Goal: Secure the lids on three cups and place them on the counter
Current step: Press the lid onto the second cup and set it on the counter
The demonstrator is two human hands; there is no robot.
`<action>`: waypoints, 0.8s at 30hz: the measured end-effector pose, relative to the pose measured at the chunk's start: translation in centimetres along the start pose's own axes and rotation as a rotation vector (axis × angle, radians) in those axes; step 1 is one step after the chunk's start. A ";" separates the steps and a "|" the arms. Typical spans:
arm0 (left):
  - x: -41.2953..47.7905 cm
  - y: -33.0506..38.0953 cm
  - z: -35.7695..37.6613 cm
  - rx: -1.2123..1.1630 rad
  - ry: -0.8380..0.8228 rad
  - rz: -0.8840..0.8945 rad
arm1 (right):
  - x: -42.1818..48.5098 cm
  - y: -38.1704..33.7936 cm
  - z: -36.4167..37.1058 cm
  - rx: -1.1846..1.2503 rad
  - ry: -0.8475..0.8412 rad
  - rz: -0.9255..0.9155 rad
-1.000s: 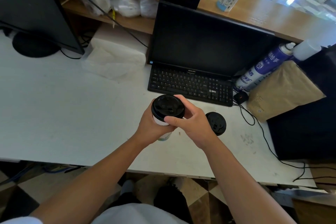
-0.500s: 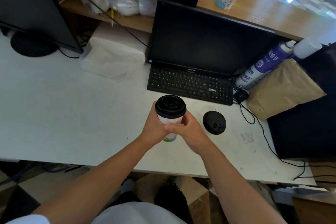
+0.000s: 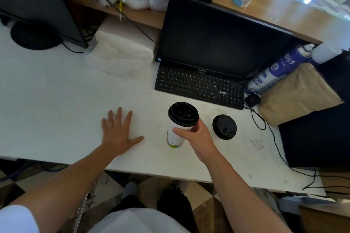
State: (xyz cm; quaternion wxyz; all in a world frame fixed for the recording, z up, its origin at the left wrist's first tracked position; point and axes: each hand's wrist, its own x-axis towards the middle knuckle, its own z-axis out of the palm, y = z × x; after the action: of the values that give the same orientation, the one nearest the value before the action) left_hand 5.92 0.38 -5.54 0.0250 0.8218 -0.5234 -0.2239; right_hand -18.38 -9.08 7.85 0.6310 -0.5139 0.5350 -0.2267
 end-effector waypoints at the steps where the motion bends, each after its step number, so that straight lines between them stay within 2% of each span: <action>1: -0.1 -0.6 0.6 0.022 0.002 -0.026 | 0.1 0.1 0.1 0.001 0.005 0.005; 10: -0.2 -0.4 2.4 0.081 0.128 -0.050 | 1.3 0.8 2.1 -0.019 0.004 0.029; 17: 0.0 -0.5 2.6 0.090 0.151 -0.045 | 2.0 0.0 2.7 -0.091 0.006 0.023; 20: -0.1 -0.5 2.5 0.088 0.153 -0.040 | 2.1 -1.8 2.5 -0.331 0.007 -0.046; 24: 0.0 -0.5 2.5 0.080 0.161 -0.041 | 2.8 -5.6 2.1 -0.809 -0.022 -0.302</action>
State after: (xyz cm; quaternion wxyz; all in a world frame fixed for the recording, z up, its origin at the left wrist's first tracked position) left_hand 5.37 1.11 -7.93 0.0294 0.8481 -0.5111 -0.1365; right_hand -14.08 -12.65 11.40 0.3441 -0.7950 0.4926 -0.0829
